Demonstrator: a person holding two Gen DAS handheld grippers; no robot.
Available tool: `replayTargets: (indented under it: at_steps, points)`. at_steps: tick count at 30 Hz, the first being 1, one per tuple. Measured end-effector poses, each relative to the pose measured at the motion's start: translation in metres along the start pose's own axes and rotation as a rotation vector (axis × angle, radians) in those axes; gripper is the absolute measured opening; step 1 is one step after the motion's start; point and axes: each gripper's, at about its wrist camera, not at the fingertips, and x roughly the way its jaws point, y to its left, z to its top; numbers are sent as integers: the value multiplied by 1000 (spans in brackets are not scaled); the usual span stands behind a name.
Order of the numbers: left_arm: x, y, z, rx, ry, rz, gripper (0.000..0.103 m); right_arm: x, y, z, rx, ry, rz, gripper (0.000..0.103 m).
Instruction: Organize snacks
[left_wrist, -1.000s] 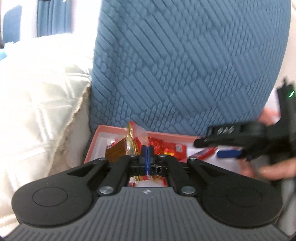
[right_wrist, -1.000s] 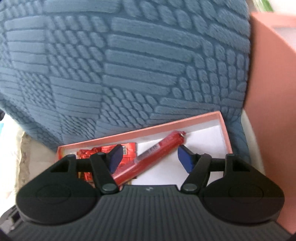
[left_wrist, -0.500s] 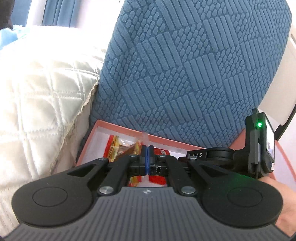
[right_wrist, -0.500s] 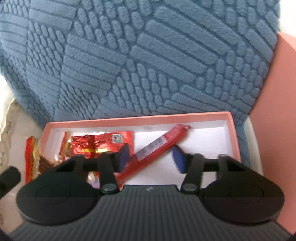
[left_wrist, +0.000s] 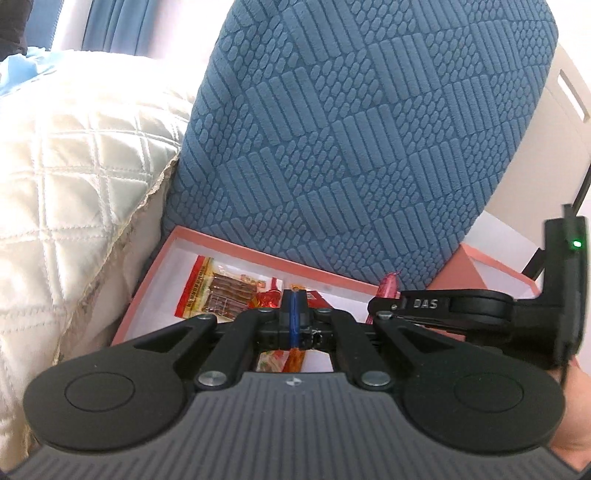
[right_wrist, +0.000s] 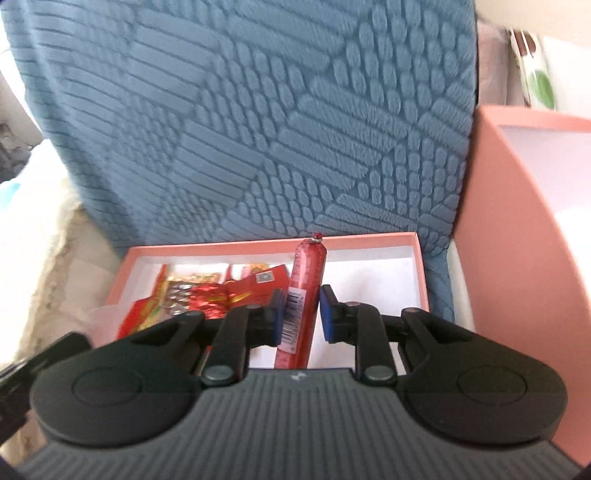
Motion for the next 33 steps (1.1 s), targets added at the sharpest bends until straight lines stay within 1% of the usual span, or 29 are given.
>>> replayTargets:
  at_steps: [4,9,11,13,15,17,18,19,20,21,22,23,24,26,28,29,31,33]
  points:
    - [-11,-8,1,7,-23,-7,0,-27,-5,0,0,-52,27,22]
    - [-22,-15,-2,16,-33,-16,0,-53,-1,-8,-44,-122,17,22]
    - [-24,-13,-6,10,-24,-20,0,-60,-2,-12,-63,-134,9,22]
    - [-22,-10,-10,8,18,-31,0,-64,-4,-17,-66,-139,2,22]
    - [-25,-4,-17,-6,18,8,1,-68,-9,-21,-55,-134,5,22]
    - [-24,1,-21,-2,50,34,1,-72,-14,-23,-46,-133,6,22]
    - [-23,3,-22,0,65,43,3,-73,-15,-24,-45,-133,3,22]
    - [-22,6,-22,-2,75,56,11,-74,-16,-25,-42,-134,1,22]
    - [-20,7,-22,-3,79,71,24,-74,-18,-26,-39,-133,0,22]
    - [-19,9,-21,1,81,81,32,-75,-19,-27,-36,-131,1,22]
    - [-17,9,-21,11,77,88,45,-75,-20,-28,-31,-131,2,22]
    - [-15,8,-21,25,74,99,53,-74,-22,-28,-27,-129,2,22]
    - [-10,5,-22,44,79,113,56,-74,-22,-27,-24,-128,2,22]
    - [0,2,-24,90,104,149,67,-72,-23,-26,-23,-128,6,22]
    - [12,1,-27,125,128,210,69,-69,-23,-25,-32,-128,5,22]
    - [17,2,-27,128,139,241,72,-68,-23,-25,-33,-128,6,22]
    - [25,8,-28,101,152,266,79,-66,-24,-24,-28,-127,9,22]
    - [30,17,-28,50,159,267,81,-63,-27,-22,-23,-125,10,22]
